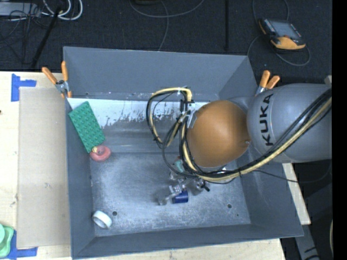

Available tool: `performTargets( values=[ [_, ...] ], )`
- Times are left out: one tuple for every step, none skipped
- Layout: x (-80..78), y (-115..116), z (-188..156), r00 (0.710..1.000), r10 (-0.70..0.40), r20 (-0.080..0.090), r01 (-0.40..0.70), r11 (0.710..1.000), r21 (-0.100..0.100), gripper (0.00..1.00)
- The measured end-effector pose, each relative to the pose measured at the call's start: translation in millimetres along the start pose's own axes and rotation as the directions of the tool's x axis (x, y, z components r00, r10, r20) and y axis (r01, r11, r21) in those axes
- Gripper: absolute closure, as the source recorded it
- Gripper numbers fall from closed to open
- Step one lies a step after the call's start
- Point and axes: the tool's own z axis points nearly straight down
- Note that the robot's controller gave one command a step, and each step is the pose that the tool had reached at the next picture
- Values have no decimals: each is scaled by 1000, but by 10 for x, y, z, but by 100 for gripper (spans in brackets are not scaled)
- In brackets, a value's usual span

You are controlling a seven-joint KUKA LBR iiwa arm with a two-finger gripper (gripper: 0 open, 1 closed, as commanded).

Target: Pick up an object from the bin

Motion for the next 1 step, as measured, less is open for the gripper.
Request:
performTargets(
  values=[
    [9, -6, -12, 1000, 5, 1, -5, 1000, 2, 100]
  ],
)
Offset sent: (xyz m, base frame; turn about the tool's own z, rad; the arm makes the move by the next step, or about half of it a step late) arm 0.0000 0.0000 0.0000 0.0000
